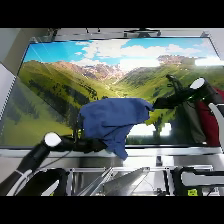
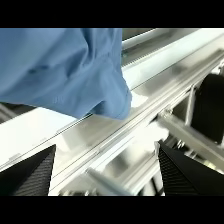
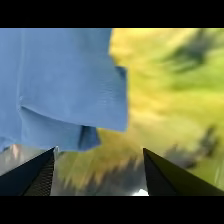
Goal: Fold the shirts.
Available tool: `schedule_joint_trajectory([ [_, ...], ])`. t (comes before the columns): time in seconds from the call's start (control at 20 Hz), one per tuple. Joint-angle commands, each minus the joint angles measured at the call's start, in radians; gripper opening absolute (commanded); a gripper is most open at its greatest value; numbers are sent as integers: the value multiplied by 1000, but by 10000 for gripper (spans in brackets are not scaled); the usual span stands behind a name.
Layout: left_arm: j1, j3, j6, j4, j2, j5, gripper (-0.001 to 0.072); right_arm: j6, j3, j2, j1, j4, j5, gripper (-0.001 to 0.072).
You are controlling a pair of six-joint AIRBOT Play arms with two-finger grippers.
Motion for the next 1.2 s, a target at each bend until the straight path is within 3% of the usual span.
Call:
schedule_joint_trajectory([
  [0.0,-164,-137,-56,-132,51,303,699,-51,1,-62,54,16,-3,616],
  [0.35,-256,3,-48,-124,-263,397,678,-50,1,-111,150,42,-27,605],
  [0.4,-256,35,-25,-125,-309,388,476,-50,1,-111,152,60,-24,570],
  [0.45,-255,68,4,-125,-351,374,212,-55,1,-111,152,76,-19,377],
  [0.5,-254,99,23,-125,-382,351,61,-58,1,-111,152,92,-16,195],
  [0.55,-254,130,40,-125,-405,324,5,-57,1,-111,152,109,-16,102],
  [0.6,-254,157,52,-124,-417,298,3,-57,1,-111,151,123,-15,16],
  [0.8,-224,262,59,-41,-328,191,2,-56,10,-77,133,125,46,15],
  [0.95,-63,355,37,12,-126,27,2,-39,58,19,64,162,146,15],
  [1.15,237,557,39,2,148,-175,5,-55,135,274,-81,480,201,15],
])
